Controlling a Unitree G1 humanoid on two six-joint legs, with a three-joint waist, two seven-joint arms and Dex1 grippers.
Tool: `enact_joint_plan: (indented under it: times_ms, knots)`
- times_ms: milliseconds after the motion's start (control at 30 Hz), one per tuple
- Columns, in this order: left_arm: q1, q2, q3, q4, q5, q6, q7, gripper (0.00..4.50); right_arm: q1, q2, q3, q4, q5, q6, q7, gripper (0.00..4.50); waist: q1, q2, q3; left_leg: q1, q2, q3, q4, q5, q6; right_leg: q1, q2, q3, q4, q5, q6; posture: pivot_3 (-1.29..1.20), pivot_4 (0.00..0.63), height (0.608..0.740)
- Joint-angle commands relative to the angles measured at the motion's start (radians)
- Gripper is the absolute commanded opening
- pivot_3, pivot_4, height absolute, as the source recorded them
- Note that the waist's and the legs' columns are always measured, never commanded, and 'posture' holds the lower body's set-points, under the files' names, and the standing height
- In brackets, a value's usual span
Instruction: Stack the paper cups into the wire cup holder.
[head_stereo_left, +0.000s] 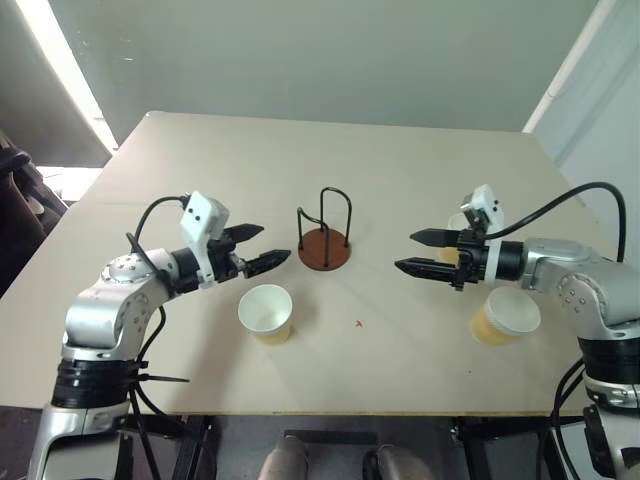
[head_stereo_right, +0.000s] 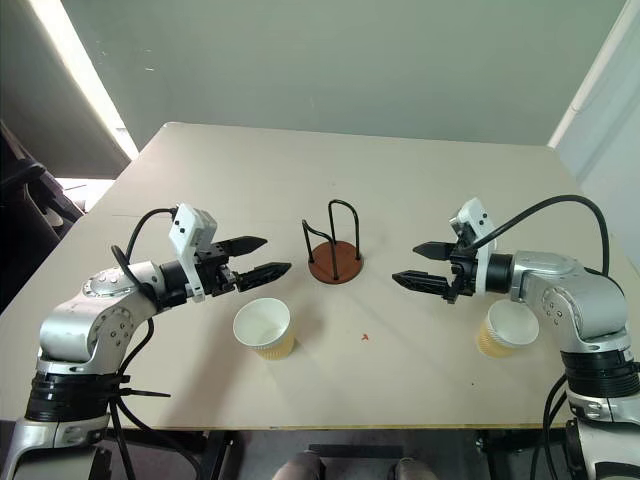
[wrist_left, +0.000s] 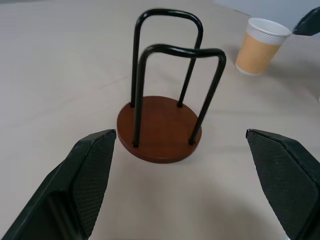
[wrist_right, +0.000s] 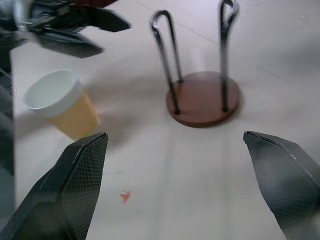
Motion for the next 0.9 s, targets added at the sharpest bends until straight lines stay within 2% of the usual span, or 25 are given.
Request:
enact_joint_plan:
  times_ms: [33,367,600,900]
  knots:
    - [-0.044,0.007,0.005,0.007,0.011,-0.031,-0.014,4.46,-0.052,0.001,-0.053,-0.034,0.065,0.037,-0.011,4.5,0.0,0.0,0.0,0.0,0.0,0.0,0.0,0.0,0.0,0.0,0.0,0.0,0.0,0.0,0.0,0.0,0.15,0.74]
    - [-0.083,-0.042,-0.079,0.007,0.017,-0.024,-0.064,4.46,-0.134,0.018,-0.078,-0.113,0.226,0.157,-0.039,4.5,0.0,0.0,0.0,0.0,0.0,0.0,0.001,0.0,0.0,0.0,0.001,0.0,-0.001,0.0,0.0,0.0,0.15,0.74]
    - [-0.114,-0.077,-0.153,0.056,0.067,-0.068,-0.085,4.46,-0.119,0.01,-0.069,-0.111,0.214,0.139,-0.069,4.5,0.0,0.0,0.0,-0.001,0.0,-0.001,0.002,0.0,0.0,0.0,0.0,0.0,-0.001,0.001,0.001,0.0,0.15,0.74]
    - [-0.195,-0.174,-0.175,0.193,0.156,-0.151,-0.029,4.46,-0.089,0.009,-0.072,-0.121,0.212,0.124,-0.096,4.5,0.0,0.0,0.0,-0.001,0.0,0.0,0.005,0.0,0.001,0.001,0.0,0.002,-0.001,0.002,0.003,0.0,0.15,0.74]
